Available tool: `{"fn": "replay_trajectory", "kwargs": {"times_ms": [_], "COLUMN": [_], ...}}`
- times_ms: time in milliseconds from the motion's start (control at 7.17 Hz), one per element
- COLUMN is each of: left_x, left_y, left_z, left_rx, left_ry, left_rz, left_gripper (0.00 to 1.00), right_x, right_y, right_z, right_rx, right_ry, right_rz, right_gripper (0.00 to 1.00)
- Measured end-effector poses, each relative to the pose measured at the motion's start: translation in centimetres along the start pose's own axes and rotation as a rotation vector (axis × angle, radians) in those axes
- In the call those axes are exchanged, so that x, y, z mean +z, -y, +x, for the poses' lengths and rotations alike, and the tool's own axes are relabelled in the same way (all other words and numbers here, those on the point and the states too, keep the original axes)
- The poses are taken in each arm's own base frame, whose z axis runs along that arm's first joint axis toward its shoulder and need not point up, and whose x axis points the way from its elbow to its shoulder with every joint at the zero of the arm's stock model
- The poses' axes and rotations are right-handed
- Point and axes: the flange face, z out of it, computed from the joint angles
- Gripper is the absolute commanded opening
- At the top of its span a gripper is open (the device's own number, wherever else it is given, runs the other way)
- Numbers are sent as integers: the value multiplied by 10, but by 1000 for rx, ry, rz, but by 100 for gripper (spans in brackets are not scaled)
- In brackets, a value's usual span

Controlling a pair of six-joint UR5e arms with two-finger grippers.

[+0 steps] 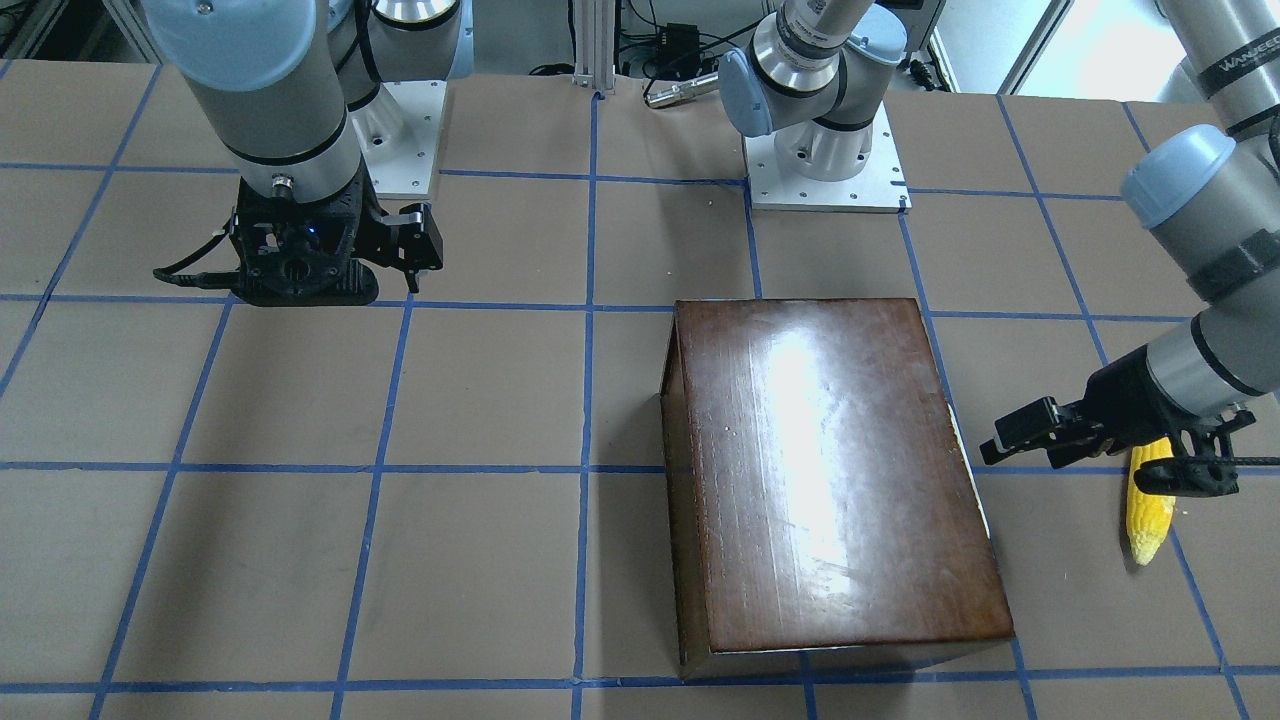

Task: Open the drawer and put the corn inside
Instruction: 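Lower the left gripper and hook the white drawer handle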

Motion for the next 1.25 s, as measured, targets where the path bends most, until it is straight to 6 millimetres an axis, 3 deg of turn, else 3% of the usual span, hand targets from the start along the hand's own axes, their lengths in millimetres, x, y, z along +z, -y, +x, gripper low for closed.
{"fn": "replay_trajectory", "kwargs": {"times_ms": [1255], "left_x": [32], "left_y": [-7], "left_z": [2], "left_rx": [-39], "left_ry": [-52], "left_rz": [-54], "left_gripper": [100], "right_x": [0], "right_y": [0], "right_z": [0], "right_rx": [0], "right_ry": [0], "right_rz": [0], "right_gripper": [100]}}
